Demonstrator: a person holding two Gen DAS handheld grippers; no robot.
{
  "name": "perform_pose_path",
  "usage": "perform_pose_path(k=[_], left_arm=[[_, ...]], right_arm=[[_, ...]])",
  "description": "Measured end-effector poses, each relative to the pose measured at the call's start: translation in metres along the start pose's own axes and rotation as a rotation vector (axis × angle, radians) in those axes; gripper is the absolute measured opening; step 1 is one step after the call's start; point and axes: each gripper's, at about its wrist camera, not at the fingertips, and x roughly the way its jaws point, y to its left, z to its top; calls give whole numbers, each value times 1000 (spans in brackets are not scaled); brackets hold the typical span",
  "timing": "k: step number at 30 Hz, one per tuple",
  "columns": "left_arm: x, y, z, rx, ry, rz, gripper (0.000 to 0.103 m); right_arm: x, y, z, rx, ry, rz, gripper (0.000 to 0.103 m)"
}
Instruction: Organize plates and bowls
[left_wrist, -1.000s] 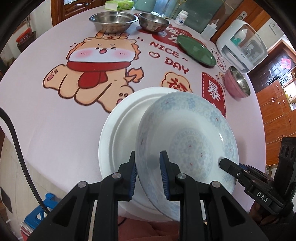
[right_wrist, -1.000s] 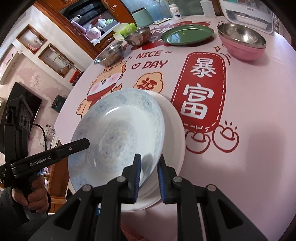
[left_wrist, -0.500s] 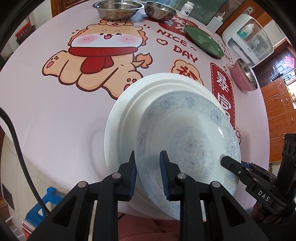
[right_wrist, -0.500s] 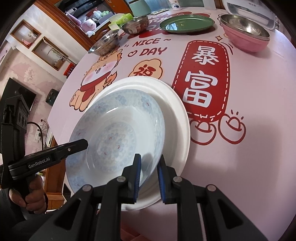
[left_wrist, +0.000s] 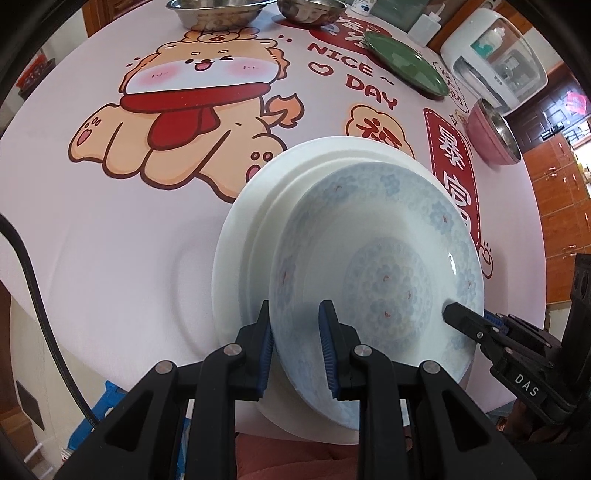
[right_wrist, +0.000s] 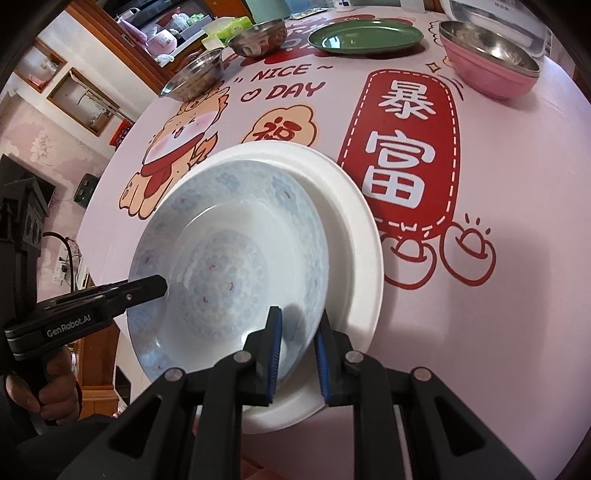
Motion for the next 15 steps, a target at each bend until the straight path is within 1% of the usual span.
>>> perform_pose_path(k=[5,11,15], left_arm=[[2,-3,1,20,4,12,22],[0,-2,1,22,-1,18,22],[-4,-2,1,20,-15,15,25]], right_arm=[[1,6,0,-31,-10,-43,17],[2,7,-1,-47,-16,-54,18],[0,8,-3,-55,-20,-56,18]])
